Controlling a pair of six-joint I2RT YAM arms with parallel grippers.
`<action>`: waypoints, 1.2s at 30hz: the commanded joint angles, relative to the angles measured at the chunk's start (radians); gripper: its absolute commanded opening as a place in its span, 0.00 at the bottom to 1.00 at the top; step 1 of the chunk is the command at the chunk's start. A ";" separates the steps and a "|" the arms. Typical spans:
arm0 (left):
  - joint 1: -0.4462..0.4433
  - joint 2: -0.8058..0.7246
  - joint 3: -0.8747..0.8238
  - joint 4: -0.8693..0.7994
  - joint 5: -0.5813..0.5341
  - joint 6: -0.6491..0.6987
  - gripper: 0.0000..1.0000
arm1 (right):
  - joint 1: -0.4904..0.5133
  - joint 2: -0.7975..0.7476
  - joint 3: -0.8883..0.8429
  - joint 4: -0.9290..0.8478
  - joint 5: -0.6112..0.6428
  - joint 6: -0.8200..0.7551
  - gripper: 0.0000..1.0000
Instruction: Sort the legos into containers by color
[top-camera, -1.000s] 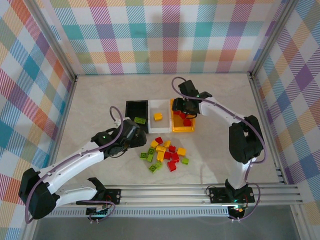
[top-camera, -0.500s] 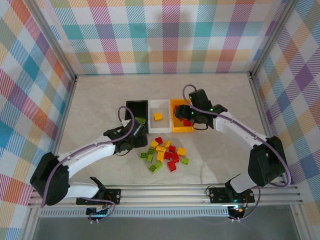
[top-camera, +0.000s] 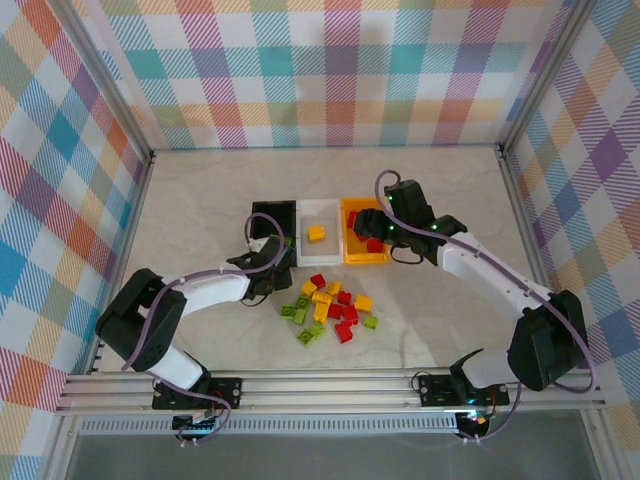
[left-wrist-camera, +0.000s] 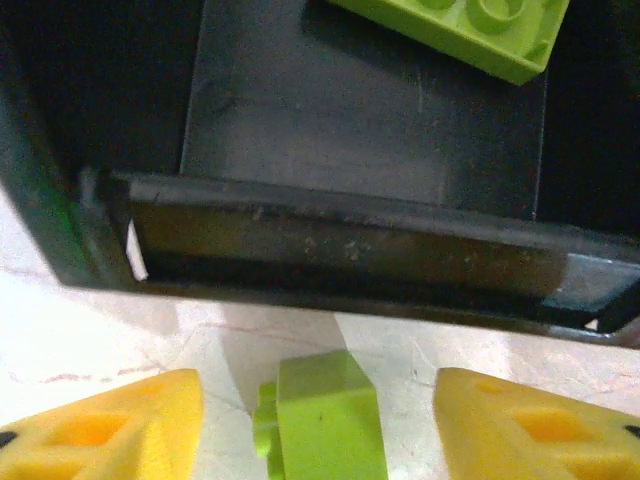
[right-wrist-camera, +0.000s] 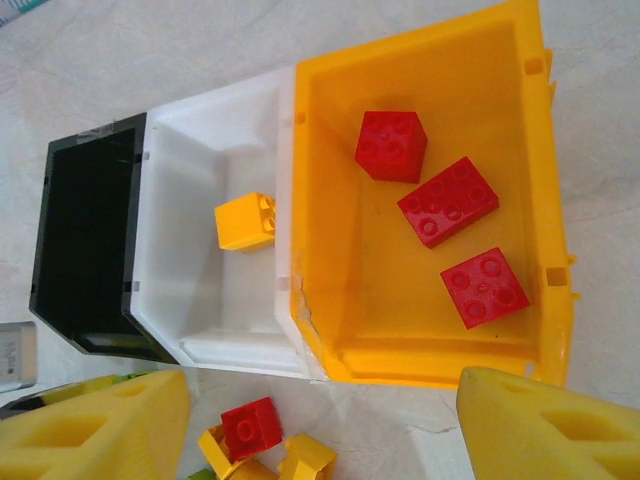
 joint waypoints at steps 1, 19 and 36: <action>0.010 0.029 0.000 0.036 -0.039 0.013 0.55 | 0.006 -0.029 -0.017 0.011 -0.011 0.011 0.72; -0.002 -0.347 0.066 -0.285 -0.026 -0.085 0.22 | 0.006 -0.079 -0.065 0.004 0.032 0.026 0.72; 0.196 0.184 0.499 -0.186 0.105 0.003 0.41 | 0.004 -0.155 -0.135 -0.044 0.056 0.030 0.73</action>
